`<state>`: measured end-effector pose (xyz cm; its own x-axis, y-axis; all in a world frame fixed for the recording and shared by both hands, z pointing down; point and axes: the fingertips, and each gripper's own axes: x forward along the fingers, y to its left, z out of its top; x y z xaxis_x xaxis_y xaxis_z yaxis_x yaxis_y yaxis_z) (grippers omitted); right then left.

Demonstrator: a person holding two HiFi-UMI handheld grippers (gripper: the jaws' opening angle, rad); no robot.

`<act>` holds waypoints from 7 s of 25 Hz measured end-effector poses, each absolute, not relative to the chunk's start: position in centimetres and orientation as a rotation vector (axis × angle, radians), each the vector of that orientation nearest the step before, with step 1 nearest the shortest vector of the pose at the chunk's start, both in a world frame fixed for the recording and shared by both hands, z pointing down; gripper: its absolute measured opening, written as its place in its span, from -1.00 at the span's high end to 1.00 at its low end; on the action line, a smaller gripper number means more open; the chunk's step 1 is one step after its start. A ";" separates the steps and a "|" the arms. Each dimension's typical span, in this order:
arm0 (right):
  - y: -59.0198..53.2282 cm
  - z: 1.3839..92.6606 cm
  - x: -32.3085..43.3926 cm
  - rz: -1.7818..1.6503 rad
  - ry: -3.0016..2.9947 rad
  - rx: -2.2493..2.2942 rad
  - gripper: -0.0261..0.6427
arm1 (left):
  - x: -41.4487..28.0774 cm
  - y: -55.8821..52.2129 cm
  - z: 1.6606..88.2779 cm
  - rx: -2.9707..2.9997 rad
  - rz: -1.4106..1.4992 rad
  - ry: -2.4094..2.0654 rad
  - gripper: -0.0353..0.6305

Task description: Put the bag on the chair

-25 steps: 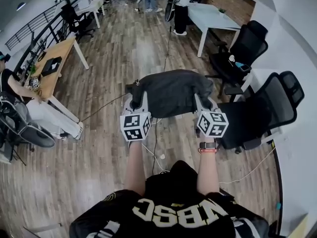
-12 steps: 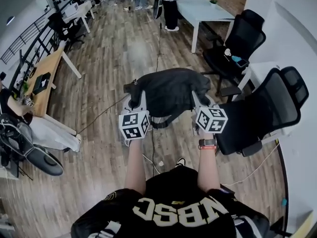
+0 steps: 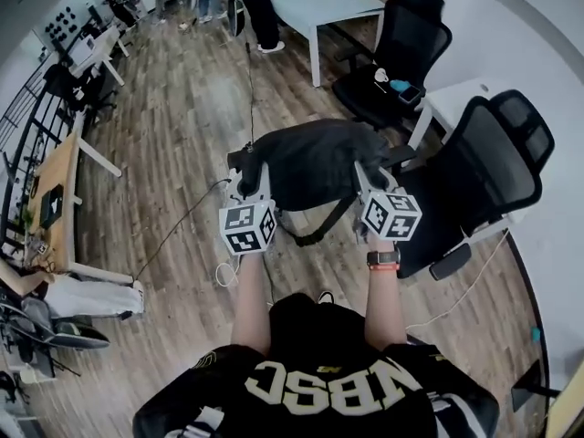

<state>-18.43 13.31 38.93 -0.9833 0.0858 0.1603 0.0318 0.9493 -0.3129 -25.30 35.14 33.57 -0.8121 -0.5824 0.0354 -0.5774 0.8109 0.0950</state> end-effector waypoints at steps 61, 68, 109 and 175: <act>-34.0 61.4 -0.4 1.145 -2.117 1.530 0.70 | -22.6 -34.5 58.2 1.993 0.325 -1.590 0.78; -34.5 66.6 -0.1 1.123 -2.061 1.476 0.70 | -22.2 -35.4 63.8 1.934 0.416 -1.541 0.78; -36.9 96.0 2.6 1.131 -1.789 1.271 -0.32 | -23.2 -39.0 92.4 1.743 0.661 -1.414 -0.16; -43.5 36.7 0.4 0.106 -2.403 1.960 0.81 | -25.0 -40.9 35.1 2.300 0.012 -2.173 0.76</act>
<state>0.39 -43.54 36.71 -0.2017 -0.9767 0.0732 -0.9794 0.2002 -0.0280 -25.02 -40.92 35.06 0.0568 -0.9983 -0.0098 -0.9982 -0.0566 -0.0212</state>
